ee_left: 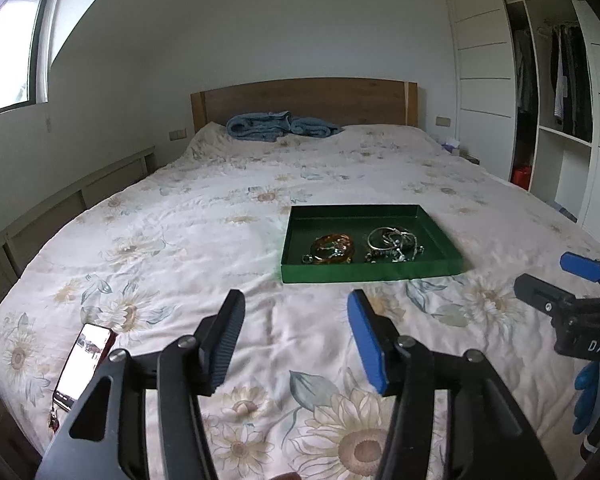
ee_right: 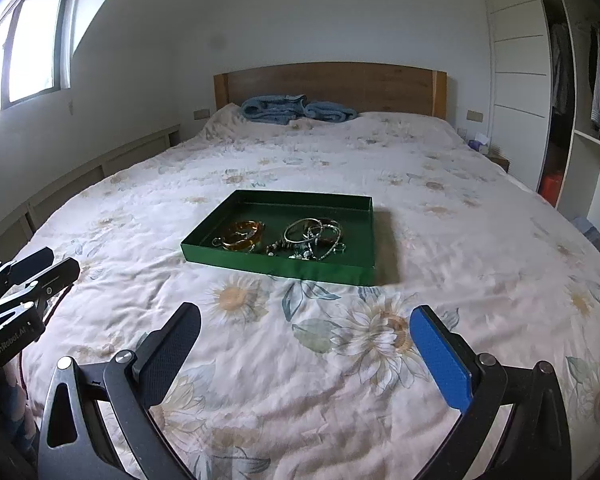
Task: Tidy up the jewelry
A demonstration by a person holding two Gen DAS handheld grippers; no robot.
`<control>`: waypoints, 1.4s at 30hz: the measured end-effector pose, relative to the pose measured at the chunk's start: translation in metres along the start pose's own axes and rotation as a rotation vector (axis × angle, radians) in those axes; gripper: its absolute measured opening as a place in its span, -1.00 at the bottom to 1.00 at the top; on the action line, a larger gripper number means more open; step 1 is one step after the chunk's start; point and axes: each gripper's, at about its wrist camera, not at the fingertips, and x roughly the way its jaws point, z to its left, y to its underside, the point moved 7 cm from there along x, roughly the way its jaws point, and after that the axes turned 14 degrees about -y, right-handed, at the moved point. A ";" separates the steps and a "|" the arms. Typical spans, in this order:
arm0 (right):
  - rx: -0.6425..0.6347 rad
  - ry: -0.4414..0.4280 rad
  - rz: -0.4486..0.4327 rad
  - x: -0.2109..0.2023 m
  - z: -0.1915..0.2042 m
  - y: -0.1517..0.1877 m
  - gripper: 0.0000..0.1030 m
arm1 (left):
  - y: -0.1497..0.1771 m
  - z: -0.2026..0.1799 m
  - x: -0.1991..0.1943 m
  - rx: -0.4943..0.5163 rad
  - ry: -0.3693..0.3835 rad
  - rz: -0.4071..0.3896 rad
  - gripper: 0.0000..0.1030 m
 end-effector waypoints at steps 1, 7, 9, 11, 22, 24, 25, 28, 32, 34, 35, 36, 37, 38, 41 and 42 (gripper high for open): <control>-0.001 0.001 -0.003 -0.002 0.000 0.000 0.99 | 0.000 0.000 -0.002 0.000 0.001 0.000 0.01; -0.001 0.003 -0.019 -0.013 -0.002 0.003 0.99 | 0.002 -0.002 -0.012 0.010 -0.009 -0.012 0.02; 0.003 0.005 -0.025 -0.018 -0.003 0.005 0.99 | 0.003 -0.004 -0.015 0.013 -0.009 -0.016 0.02; 0.007 0.003 -0.027 -0.021 -0.004 0.007 0.99 | 0.004 -0.005 -0.018 0.017 -0.010 -0.018 0.02; 0.026 0.006 -0.047 -0.032 -0.012 0.010 0.99 | 0.005 -0.009 -0.028 0.019 -0.005 -0.030 0.02; 0.023 0.008 -0.047 -0.032 -0.012 0.010 0.99 | 0.005 -0.009 -0.029 0.017 -0.004 -0.029 0.02; 0.022 0.009 -0.046 -0.032 -0.012 0.011 0.99 | 0.006 -0.010 -0.029 0.018 -0.004 -0.029 0.02; 0.024 0.008 -0.042 -0.032 -0.013 0.013 0.99 | 0.007 -0.010 -0.028 0.021 -0.001 -0.025 0.02; 0.026 0.010 -0.035 -0.032 -0.014 0.015 0.99 | 0.008 -0.012 -0.029 0.020 0.002 -0.023 0.02; 0.023 0.012 -0.032 -0.031 -0.014 0.016 0.99 | 0.009 -0.012 -0.029 0.021 0.004 -0.023 0.02; 0.022 0.015 -0.030 -0.031 -0.015 0.016 0.99 | 0.009 -0.013 -0.029 0.021 0.006 -0.022 0.02; 0.021 0.017 -0.029 -0.030 -0.014 0.017 0.99 | 0.009 -0.012 -0.029 0.021 0.007 -0.022 0.02; 0.020 0.018 -0.027 -0.030 -0.015 0.017 0.99 | 0.009 -0.013 -0.029 0.020 0.009 -0.021 0.02; 0.020 0.019 -0.026 -0.030 -0.015 0.017 0.99 | 0.009 -0.013 -0.029 0.020 0.011 -0.021 0.02; 0.021 0.022 -0.021 -0.029 -0.016 0.019 0.99 | 0.010 -0.013 -0.029 0.020 0.011 -0.020 0.02; 0.021 0.022 -0.019 -0.028 -0.016 0.020 0.99 | 0.009 -0.013 -0.029 0.020 0.010 -0.020 0.02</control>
